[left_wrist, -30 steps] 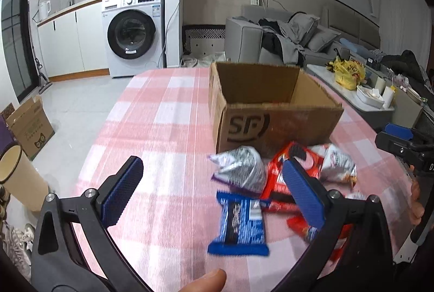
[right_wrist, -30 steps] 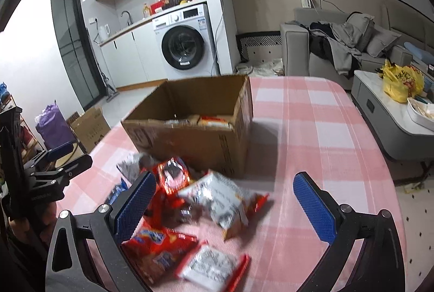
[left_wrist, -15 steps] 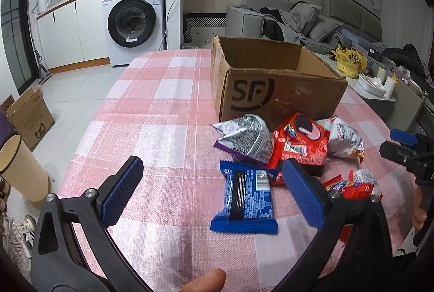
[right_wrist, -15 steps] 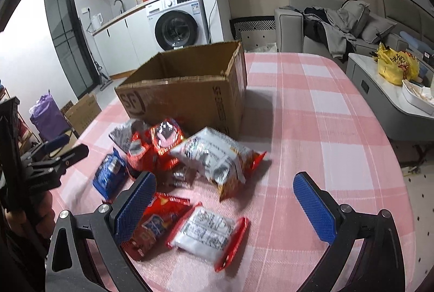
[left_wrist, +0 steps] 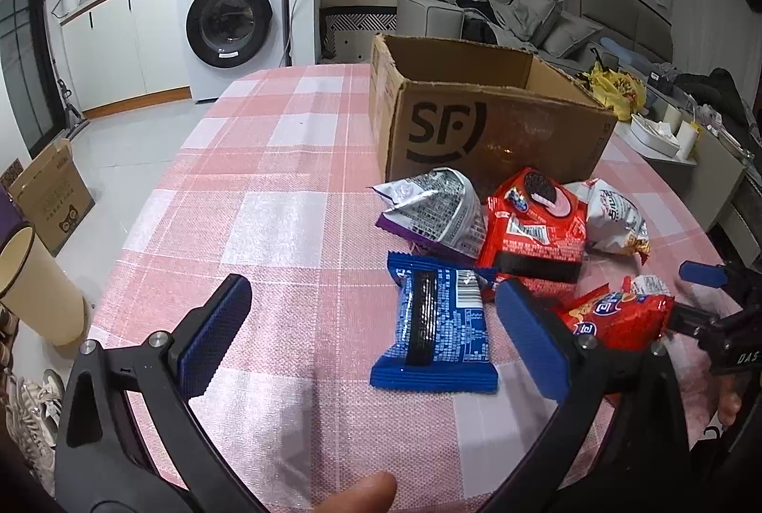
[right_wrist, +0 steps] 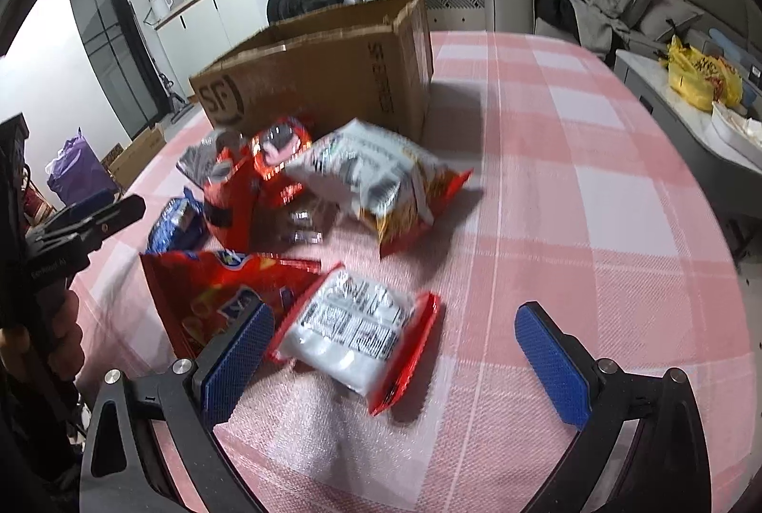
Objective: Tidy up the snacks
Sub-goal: 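Move both grippers back toward the remaining snack packets, then grasp the blue biscuit pack with left gripper while right grasps white-red packet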
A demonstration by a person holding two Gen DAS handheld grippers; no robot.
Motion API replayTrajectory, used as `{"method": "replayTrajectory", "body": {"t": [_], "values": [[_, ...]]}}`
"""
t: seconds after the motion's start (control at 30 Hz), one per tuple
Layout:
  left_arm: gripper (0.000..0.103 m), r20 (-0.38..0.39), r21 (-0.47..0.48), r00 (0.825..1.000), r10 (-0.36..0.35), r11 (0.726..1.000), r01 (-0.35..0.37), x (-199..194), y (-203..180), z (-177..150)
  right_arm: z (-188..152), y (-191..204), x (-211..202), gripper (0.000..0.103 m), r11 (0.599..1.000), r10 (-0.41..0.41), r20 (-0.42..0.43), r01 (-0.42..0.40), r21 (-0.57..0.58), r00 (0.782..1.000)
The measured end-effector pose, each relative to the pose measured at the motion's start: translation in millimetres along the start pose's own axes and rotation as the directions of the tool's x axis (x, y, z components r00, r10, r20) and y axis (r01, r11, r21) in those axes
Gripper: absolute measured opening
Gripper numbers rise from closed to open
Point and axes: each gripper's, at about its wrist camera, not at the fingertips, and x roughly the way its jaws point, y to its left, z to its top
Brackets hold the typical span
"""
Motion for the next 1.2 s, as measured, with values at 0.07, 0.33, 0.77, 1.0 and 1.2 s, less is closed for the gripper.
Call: {"method": "replayTrajectory", "body": {"t": [0.07,0.33,0.77,1.0,1.2], "values": [[0.102,-0.005,0.001,1.000,-0.002,1.000,0.002,2.1,-1.0,-1.6,-1.9,1.2,5.9,0.103,1.000,0.000,-0.017,0.000,0.003,1.000],[0.102,-0.033,0.025,0.999,-0.001,1.000,0.002,12.1,-7.4,-7.2,-4.1,6.2,15.0,0.103,0.999,-0.024,-0.048,0.022,-0.033,0.999],[0.102,-0.060,0.018,0.998,-0.010,1.000,0.012,25.1,-5.4,-10.4,-5.3,-2.8,11.4,0.103,0.999,-0.001,-0.049,-0.002,-0.046,0.999],[0.102,-0.096,0.017,0.995,-0.019,1.000,0.020,36.4,-5.2,-10.3,-4.0,13.6,15.9,0.089,0.994,-0.015,-0.038,0.011,-0.111,0.999],[0.102,-0.136,0.038,0.991,-0.011,0.999,0.016,50.8,-10.1,-9.5,-4.3,11.6,13.0,0.076,0.994,-0.004,-0.025,0.001,-0.111,1.000]]}}
